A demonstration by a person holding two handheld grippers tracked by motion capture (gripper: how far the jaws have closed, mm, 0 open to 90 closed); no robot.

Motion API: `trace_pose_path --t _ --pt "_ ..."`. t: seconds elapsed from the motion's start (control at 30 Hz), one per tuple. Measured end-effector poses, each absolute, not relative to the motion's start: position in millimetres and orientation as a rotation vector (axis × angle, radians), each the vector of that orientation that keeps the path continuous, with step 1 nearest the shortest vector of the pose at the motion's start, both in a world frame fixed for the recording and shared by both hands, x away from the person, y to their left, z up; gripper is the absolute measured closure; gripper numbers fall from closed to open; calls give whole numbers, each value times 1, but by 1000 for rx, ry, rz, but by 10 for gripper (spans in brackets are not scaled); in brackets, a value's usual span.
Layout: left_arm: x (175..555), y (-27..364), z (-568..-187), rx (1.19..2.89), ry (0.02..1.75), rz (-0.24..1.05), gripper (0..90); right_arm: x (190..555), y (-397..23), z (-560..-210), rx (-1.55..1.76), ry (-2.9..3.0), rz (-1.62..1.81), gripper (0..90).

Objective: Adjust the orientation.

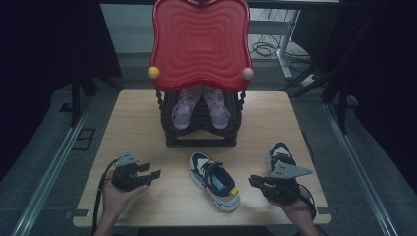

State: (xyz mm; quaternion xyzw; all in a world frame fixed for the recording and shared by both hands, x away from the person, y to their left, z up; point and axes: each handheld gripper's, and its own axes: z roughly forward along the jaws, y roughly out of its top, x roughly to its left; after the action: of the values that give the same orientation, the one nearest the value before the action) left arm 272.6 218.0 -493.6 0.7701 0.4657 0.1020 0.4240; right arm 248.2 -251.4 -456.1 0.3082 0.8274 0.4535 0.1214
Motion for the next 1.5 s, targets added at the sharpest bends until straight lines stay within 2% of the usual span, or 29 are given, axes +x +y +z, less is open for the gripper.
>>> trace_pose_path --t 0.2,1.5 --pt "272 224 -493 1915 1175 260 433 249 -245 -461 882 2450 1296 890" --pt "272 234 -495 1916 1197 256 418 248 -212 -481 800 2578 1248 896"
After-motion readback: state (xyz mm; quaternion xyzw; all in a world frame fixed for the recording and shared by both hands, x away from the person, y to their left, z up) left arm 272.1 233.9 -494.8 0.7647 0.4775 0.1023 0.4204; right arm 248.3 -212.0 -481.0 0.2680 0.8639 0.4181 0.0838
